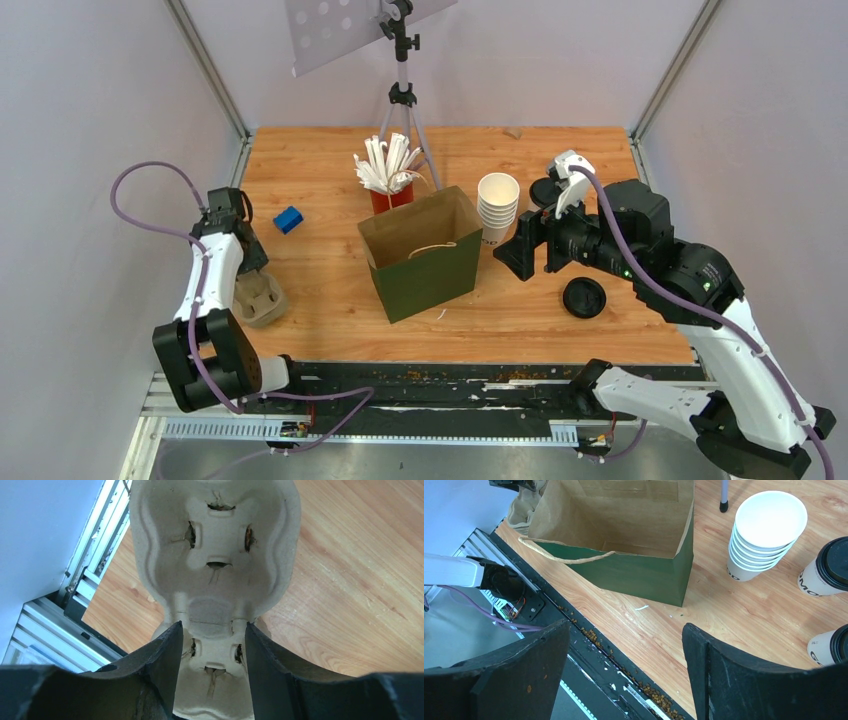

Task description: Pack the takeout coffee

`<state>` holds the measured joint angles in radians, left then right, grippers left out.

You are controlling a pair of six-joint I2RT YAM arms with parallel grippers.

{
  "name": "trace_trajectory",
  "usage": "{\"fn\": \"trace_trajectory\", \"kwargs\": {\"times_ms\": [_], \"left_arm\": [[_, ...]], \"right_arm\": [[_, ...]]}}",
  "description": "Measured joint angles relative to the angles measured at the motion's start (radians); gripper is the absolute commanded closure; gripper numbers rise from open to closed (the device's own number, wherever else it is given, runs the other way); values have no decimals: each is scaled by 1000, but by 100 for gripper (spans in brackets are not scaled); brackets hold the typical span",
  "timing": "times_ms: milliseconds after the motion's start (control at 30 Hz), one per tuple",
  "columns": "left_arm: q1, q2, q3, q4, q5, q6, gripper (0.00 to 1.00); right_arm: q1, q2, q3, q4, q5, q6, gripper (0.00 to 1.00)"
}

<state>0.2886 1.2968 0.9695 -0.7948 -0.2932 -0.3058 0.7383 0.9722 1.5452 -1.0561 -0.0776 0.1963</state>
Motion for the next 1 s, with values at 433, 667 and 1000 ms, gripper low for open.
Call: {"fn": "trace_trajectory", "kwargs": {"times_ms": [433, 667, 1000], "left_arm": [[12, 9, -21, 19, -5, 21, 43], [15, 10, -27, 23, -5, 27, 49], [16, 13, -26, 27, 11, 28, 68]], "right_arm": [[0, 13, 0, 0, 1, -1, 17], [0, 14, 0, 0, 1, -2, 17], [0, 16, 0, 0, 2, -16, 17]]}}
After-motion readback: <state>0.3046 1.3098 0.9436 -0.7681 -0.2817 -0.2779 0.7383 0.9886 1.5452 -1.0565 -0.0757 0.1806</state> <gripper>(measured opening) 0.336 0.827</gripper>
